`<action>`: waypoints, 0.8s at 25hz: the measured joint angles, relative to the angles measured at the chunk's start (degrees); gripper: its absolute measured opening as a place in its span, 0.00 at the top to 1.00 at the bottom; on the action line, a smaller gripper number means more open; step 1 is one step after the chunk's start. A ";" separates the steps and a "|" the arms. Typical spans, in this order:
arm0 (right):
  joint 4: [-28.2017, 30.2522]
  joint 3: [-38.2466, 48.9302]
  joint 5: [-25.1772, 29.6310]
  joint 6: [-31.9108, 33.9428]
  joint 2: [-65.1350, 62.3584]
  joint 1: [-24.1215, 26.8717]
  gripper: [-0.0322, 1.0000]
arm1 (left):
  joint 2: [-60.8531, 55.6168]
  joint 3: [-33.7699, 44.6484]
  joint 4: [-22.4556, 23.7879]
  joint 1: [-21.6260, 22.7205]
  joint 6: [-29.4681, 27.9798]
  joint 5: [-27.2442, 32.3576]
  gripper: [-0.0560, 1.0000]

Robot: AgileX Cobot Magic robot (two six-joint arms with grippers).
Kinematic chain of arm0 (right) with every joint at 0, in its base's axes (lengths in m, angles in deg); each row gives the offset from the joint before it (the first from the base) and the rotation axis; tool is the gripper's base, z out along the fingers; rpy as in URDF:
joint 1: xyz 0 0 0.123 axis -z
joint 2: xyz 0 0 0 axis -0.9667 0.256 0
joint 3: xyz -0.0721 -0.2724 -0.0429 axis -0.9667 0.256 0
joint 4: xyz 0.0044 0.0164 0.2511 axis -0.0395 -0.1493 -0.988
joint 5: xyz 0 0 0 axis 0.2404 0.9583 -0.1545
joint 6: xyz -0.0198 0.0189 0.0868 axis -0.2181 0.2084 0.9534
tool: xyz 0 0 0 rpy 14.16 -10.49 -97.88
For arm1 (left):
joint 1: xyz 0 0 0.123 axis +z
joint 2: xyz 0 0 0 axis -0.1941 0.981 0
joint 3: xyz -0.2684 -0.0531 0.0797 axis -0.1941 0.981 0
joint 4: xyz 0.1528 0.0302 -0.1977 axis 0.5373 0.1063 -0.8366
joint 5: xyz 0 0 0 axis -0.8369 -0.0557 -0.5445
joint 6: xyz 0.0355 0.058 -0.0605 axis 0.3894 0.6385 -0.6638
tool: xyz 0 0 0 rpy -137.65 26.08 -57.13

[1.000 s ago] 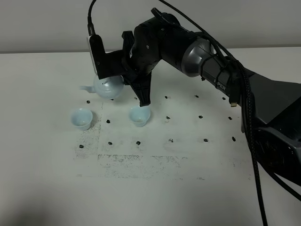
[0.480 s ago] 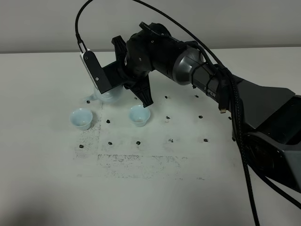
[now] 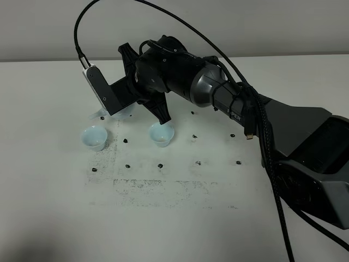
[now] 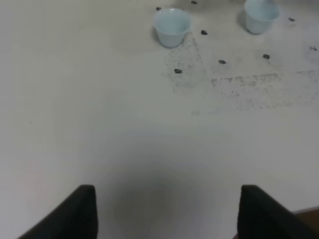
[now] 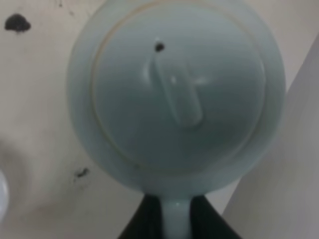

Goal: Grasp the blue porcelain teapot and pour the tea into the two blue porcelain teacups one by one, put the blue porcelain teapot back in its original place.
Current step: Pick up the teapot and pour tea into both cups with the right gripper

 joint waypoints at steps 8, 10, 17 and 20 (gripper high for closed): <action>3.88 0.00 -0.96 0.22 0.72 -1.29 0.89 | 0.00 0.00 0.00 0.00 0.00 0.00 0.37; 5.20 0.00 -1.42 0.22 0.99 -1.64 0.89 | 0.00 0.00 0.00 0.00 0.00 0.00 0.37; 9.84 0.00 -2.16 0.22 1.02 -1.75 0.89 | 0.00 0.00 0.00 0.00 0.00 0.00 0.37; 10.92 0.00 -2.16 0.22 1.02 -1.75 0.89 | 0.00 0.00 0.00 0.00 0.00 0.00 0.37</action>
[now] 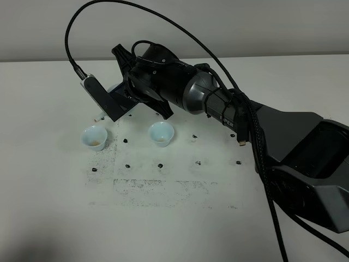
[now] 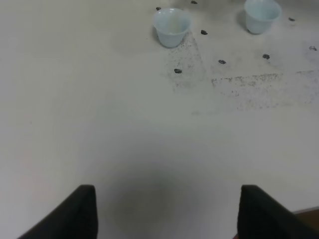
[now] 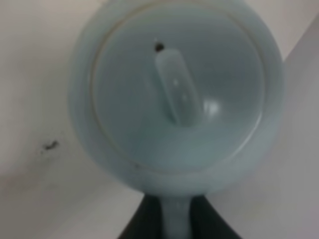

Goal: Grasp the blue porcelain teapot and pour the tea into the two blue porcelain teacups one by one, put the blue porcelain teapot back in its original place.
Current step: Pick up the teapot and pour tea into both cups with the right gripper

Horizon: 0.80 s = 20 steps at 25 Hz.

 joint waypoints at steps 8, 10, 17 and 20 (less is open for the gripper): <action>1.15 0.00 0.94 0.00 0.00 -0.70 0.89 | 0.00 0.00 0.00 0.00 0.00 0.00 0.37; 1.50 0.00 0.99 0.00 0.00 -0.95 0.89 | 0.00 0.00 0.00 0.00 0.00 0.00 0.37; 2.36 0.00 1.28 0.07 0.00 -1.94 0.89 | 0.00 0.00 0.00 0.00 0.00 0.00 0.37; 2.68 0.00 1.28 0.07 0.00 -2.20 0.89 | 0.00 0.00 0.00 0.00 0.00 0.00 0.37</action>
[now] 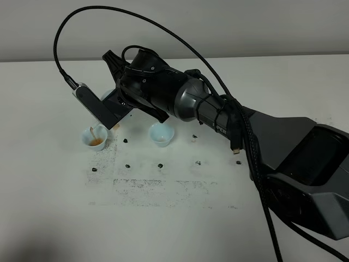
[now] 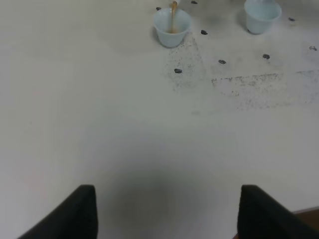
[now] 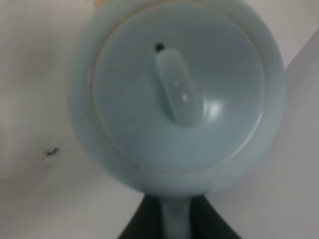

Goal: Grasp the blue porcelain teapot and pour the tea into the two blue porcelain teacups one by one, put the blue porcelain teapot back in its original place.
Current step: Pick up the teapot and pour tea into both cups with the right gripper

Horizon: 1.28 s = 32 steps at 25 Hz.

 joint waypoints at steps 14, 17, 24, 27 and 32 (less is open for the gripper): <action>1.47 0.00 0.00 0.00 0.00 0.00 0.89 | 0.00 0.00 0.00 0.00 0.00 0.00 0.37; 1.52 0.00 0.00 0.00 0.00 0.00 0.89 | 0.00 0.00 0.00 0.00 0.00 0.00 0.37; 2.29 0.00 -0.37 0.00 0.00 0.00 0.89 | 0.00 0.00 0.00 0.00 0.00 0.00 0.37; 2.43 0.00 -0.98 0.00 0.00 0.00 0.89 | 0.00 0.00 0.00 0.00 0.00 0.00 0.37; 2.92 0.00 -1.52 0.00 0.00 0.00 0.89 | 0.00 0.00 0.00 0.00 0.00 0.00 0.37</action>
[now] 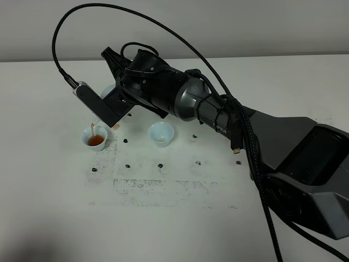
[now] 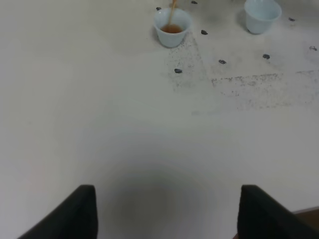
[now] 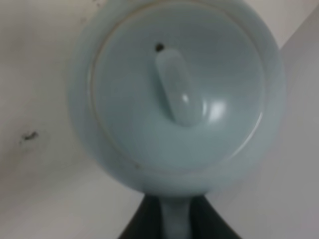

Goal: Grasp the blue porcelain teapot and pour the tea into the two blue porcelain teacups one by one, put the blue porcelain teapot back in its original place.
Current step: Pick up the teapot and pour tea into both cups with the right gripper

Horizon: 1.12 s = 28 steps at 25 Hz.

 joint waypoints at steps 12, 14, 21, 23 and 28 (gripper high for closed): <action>0.07 0.00 -0.32 -0.88 0.00 0.00 0.89 | 0.00 0.00 0.00 0.00 0.00 0.00 0.37; 0.07 0.00 -0.47 -1.44 0.00 0.00 0.89 | 0.00 0.00 0.00 0.00 0.00 0.00 0.37; 0.40 0.00 -0.83 -1.92 0.00 0.00 0.89 | 0.00 0.00 0.00 0.00 0.00 0.00 0.37; 0.86 0.00 -0.99 -1.92 0.00 0.00 0.89 | 0.00 0.00 0.00 0.00 0.00 0.00 0.37; 1.56 0.00 -1.26 -2.55 0.00 0.00 0.89 | 0.00 0.00 0.00 0.00 0.00 0.00 0.37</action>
